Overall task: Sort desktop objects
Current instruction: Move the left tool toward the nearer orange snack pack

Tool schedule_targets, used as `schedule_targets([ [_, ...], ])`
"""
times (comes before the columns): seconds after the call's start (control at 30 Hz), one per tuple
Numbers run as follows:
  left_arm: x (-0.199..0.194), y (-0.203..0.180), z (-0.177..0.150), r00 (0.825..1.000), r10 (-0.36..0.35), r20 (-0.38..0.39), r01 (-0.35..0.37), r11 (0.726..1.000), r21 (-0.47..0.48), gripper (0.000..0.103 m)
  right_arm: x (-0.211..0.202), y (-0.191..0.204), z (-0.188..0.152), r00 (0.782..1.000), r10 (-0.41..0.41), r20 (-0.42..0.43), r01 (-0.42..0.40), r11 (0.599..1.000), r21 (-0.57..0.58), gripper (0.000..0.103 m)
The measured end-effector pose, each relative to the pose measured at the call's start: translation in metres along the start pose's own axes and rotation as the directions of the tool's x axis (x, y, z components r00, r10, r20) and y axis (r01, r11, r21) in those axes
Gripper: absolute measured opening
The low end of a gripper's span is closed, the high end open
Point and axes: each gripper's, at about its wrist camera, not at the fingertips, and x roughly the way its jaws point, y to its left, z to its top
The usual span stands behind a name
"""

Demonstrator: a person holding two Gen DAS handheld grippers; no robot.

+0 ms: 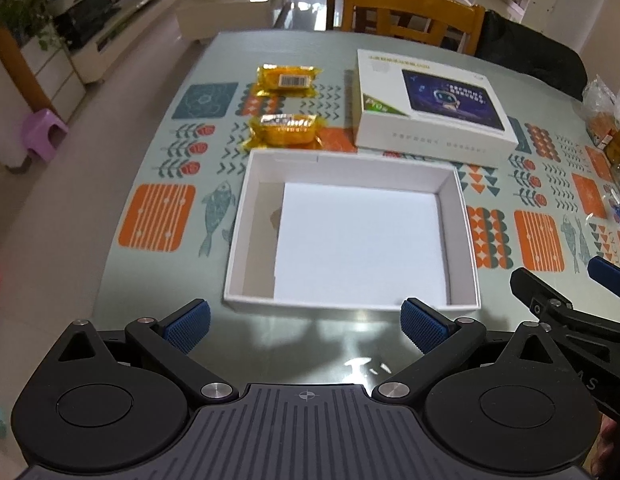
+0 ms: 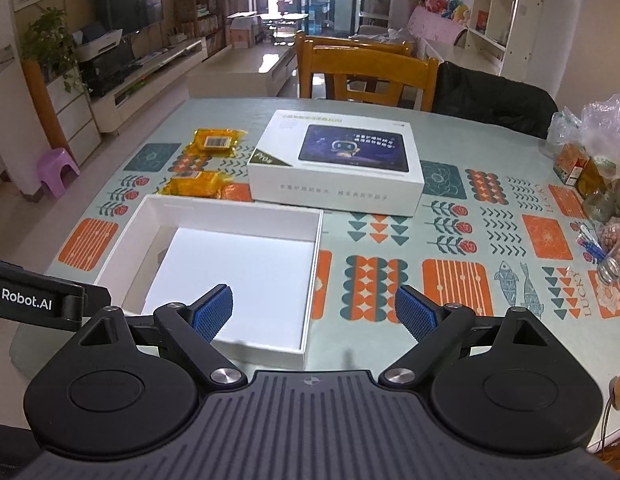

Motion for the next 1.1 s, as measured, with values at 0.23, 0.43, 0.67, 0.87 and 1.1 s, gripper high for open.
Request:
schedule_targets([
  [0.23, 0.008, 0.015, 0.024, 0.999, -0.041, 0.014, 0.042, 0.999, -0.014, 0.103, 0.012, 0.011, 0.020, 1.000, -0.025, -0.004, 0.025, 1.000, -0.001, 0.103],
  [0.43, 0.023, 0.028, 0.047, 1.000, -0.021, 0.003, 0.021, 1.000, -0.020, 0.103, 0.024, 0.019, 0.041, 0.999, -0.054, 0.001, 0.054, 0.998, 0.017, 0.103],
  [0.67, 0.042, 0.037, 0.070, 1.000, 0.002, -0.007, -0.002, 1.000, 0.014, 0.103, 0.041, 0.027, 0.057, 0.996, -0.085, -0.016, 0.086, 0.996, 0.038, 0.103],
  [0.87, 0.064, 0.057, 0.094, 0.999, -0.020, -0.041, 0.018, 0.999, -0.036, 0.103, 0.058, 0.034, 0.074, 0.993, -0.110, -0.031, 0.111, 0.993, 0.043, 0.103],
  [1.1, 0.096, 0.070, 0.130, 0.998, -0.032, -0.063, 0.028, 0.997, -0.074, 0.103, 0.083, 0.043, 0.091, 0.991, -0.126, -0.054, 0.129, 0.990, 0.051, 0.103],
])
